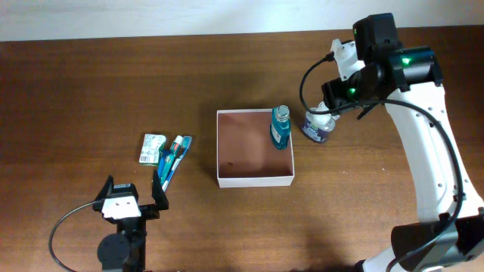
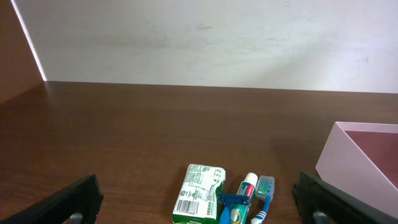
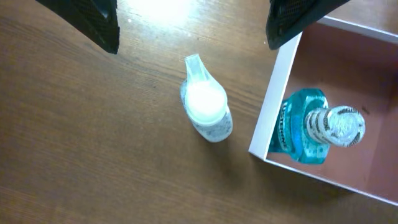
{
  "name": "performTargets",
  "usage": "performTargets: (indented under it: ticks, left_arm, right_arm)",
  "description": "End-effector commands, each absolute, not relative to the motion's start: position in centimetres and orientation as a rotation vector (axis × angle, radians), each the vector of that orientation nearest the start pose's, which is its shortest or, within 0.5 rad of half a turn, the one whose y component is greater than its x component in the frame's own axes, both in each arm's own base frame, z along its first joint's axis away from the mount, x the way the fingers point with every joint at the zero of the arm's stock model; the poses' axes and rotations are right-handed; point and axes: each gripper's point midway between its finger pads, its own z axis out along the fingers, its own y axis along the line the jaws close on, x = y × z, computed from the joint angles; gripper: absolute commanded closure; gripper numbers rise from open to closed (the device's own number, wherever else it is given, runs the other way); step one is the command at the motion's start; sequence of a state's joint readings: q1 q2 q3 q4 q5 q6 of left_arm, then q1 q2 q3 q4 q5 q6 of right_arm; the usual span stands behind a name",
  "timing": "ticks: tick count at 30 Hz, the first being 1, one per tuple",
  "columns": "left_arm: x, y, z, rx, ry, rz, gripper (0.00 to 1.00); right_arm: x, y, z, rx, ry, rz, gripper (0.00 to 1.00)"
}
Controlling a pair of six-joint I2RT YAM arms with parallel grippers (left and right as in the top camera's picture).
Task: Pack container
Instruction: 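Move the right gripper to the clear soap pump bottle and grasp it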
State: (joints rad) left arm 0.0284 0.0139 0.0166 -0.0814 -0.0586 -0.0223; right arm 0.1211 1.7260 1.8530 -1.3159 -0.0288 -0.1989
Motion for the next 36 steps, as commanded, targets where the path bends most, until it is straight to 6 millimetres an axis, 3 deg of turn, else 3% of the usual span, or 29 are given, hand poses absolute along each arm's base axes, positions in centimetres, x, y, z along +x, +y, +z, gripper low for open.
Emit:
performTargets:
  ticks: [1,6,25,36]
  left_arm:
    - [24.5,1.5,15.8,-0.069,1.645,0.054,0.01]
    - [24.5,1.5,15.8,-0.069,1.645,0.054,0.01]
    - [24.5,1.5,15.8,-0.069,1.645,0.054,0.01]
    - [24.5,1.5,15.8,-0.069,1.645,0.054,0.01]
  right_arm:
    - [38.5,5.4,22.4,-0.532,2.750,0.035,0.32]
    - [38.7,5.3,20.6,-0.611,2.782,0.023,0.32]
    - [39.6,5.4,15.0,-0.639,2.919,0.040,0.32]
    - [39.9,5.4,14.3,-0.638,2.918,0.041,0.36]
